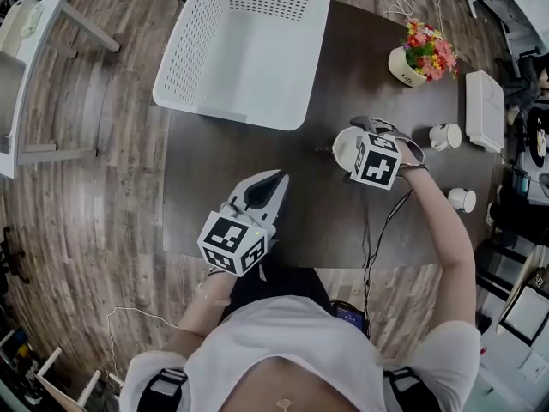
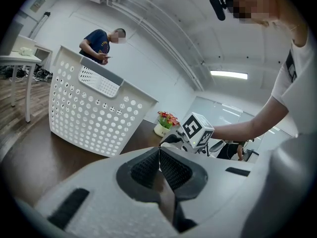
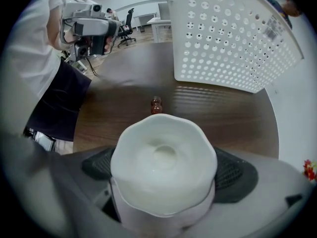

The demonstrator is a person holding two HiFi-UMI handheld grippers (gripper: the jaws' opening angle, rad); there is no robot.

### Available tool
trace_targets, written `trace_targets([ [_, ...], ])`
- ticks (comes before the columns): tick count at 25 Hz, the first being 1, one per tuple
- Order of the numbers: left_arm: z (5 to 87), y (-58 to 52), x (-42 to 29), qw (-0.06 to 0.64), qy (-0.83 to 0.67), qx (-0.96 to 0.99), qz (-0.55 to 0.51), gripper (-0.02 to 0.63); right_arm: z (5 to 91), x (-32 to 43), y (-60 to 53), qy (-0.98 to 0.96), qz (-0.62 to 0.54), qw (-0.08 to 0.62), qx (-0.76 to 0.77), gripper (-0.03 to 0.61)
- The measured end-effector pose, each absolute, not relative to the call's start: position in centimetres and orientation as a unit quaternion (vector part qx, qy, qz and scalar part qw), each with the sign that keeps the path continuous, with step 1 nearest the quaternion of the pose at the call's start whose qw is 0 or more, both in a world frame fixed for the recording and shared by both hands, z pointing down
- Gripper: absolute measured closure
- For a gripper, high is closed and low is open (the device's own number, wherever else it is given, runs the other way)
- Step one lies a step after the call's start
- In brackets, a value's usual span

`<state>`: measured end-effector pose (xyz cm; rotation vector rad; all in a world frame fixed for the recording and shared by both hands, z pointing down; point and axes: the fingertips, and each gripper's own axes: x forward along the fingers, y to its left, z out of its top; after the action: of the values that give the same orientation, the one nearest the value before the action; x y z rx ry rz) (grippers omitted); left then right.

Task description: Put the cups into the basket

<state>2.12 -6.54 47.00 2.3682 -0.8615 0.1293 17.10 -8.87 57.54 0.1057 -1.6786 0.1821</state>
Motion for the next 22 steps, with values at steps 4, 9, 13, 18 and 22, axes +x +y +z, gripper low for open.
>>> trace_targets([
  [4, 47.1, -6.6, 1.5, 0.305, -0.330, 0.892, 0.050, 0.601, 57.3, 17.1, -8.6, -0.741, 0.085, 0.664, 0.053, 0.015],
  [9, 46.8, -6.3, 1.2, 0.303, -0.326, 0.894, 0.048, 0.601, 55.8, 17.0, -8.9, -0.744, 0.078, 0.660, 0.068, 0.015],
  [13, 46.1, -6.4, 1.2, 0.298, -0.320, 0.898, 0.046, 0.601, 53.4, 17.0, -9.2, -0.748, 0.076, 0.655, 0.075, 0.015],
  [18, 43.9, -7.0, 1.0, 0.275, -0.304, 0.911, 0.049, 0.601, 49.0, 17.1, -9.6, -0.746, 0.065, 0.658, 0.078, 0.015],
  [22, 41.4, -8.0, 0.0, 0.244, -0.310, 0.918, 0.042, 0.601, 45.1, 16.9, -9.8, -0.741, 0.049, 0.665, 0.082, 0.015],
])
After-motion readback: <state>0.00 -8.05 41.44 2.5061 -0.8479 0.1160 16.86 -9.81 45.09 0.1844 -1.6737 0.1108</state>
